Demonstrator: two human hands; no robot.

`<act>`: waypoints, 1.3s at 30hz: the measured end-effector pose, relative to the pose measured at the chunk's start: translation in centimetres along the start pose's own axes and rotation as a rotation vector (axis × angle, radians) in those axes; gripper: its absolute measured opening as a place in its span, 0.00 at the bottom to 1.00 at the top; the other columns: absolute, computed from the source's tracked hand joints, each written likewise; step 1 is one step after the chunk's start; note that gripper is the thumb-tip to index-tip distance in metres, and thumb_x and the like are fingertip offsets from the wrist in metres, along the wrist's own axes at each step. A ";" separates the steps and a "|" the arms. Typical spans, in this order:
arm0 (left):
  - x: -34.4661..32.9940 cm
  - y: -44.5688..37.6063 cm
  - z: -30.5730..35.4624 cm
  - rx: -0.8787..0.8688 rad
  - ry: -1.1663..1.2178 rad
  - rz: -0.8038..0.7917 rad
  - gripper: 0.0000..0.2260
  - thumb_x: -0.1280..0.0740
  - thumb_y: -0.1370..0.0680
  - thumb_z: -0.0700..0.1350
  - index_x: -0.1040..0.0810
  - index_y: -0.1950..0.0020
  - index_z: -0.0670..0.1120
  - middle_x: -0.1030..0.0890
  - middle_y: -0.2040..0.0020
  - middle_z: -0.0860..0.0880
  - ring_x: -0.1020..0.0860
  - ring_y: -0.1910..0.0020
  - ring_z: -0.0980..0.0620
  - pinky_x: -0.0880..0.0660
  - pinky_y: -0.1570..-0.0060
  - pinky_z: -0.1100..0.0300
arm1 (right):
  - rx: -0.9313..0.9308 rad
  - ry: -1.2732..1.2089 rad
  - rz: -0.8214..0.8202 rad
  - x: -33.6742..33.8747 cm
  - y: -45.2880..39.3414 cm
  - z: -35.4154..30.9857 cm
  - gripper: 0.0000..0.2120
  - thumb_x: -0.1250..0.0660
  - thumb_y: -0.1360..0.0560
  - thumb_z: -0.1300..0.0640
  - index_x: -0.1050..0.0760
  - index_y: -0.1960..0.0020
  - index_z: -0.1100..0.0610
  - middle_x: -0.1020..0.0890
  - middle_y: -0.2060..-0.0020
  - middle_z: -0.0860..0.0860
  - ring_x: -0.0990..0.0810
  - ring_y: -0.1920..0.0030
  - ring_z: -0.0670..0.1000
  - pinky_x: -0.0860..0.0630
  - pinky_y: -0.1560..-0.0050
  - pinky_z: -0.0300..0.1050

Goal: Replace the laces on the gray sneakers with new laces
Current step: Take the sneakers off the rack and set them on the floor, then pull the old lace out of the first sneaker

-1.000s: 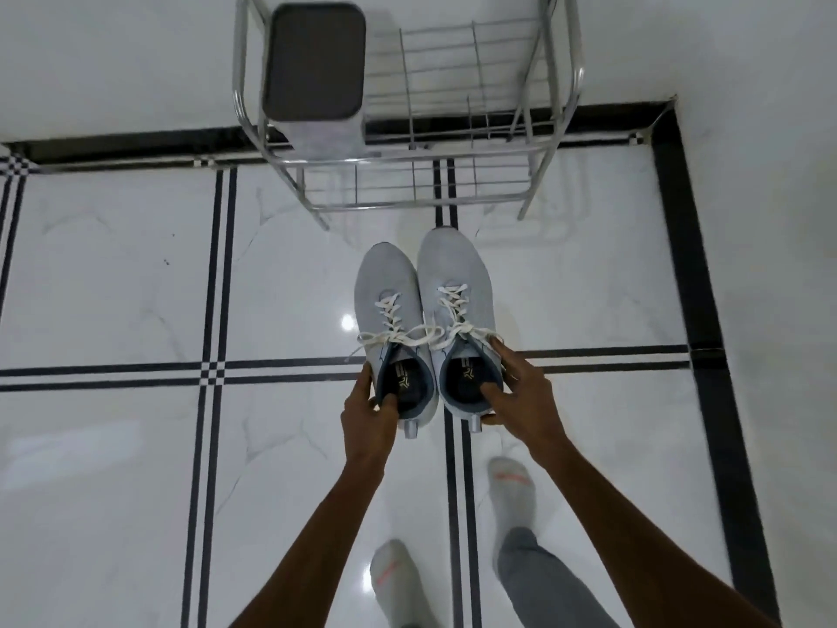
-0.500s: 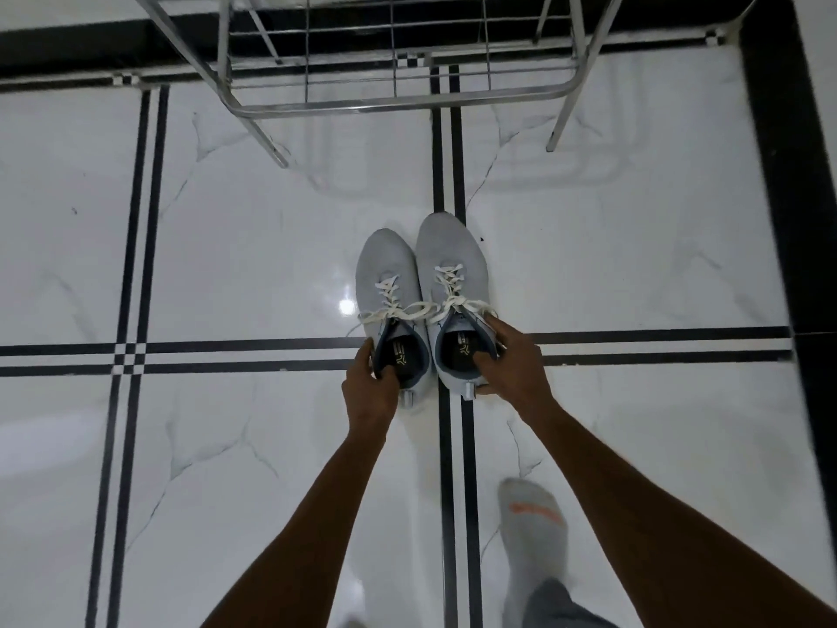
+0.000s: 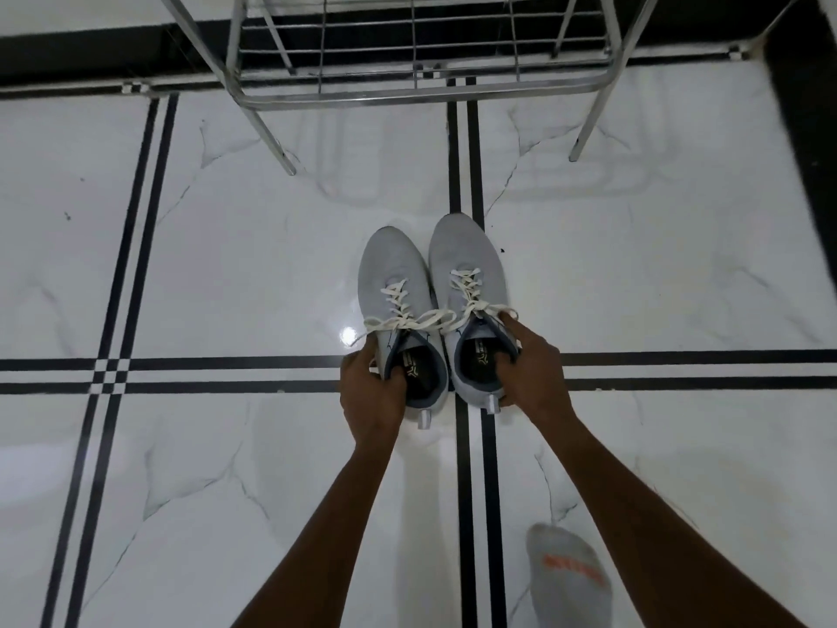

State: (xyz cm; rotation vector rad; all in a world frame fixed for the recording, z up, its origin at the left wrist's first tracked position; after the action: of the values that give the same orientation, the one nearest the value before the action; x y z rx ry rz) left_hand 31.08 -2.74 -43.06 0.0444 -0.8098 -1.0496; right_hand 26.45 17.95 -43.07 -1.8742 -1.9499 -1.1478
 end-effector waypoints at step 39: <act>10.6 -4.9 -5.1 0.064 -0.031 0.372 0.05 0.33 0.21 0.42 0.18 0.48 0.45 0.15 0.49 0.45 0.18 0.47 0.43 0.24 0.45 0.50 | 0.251 0.053 0.232 -0.7 -1.5 -7.0 0.09 0.33 0.22 0.63 0.15 0.53 0.66 0.14 0.59 0.58 0.18 0.61 0.52 0.22 0.47 0.43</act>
State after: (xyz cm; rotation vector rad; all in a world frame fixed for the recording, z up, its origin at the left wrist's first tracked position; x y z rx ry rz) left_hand 33.11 -15.30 -42.53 -0.0672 -0.8417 -0.6748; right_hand 22.66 13.07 -39.40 -1.8548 -1.7038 -0.8351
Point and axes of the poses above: each hand's wrist, its own y-axis away from the middle knuckle, its own x-axis out of the back of the hand, z = x × y, the point moved 2 cm from there along -y, towards the middle knuckle
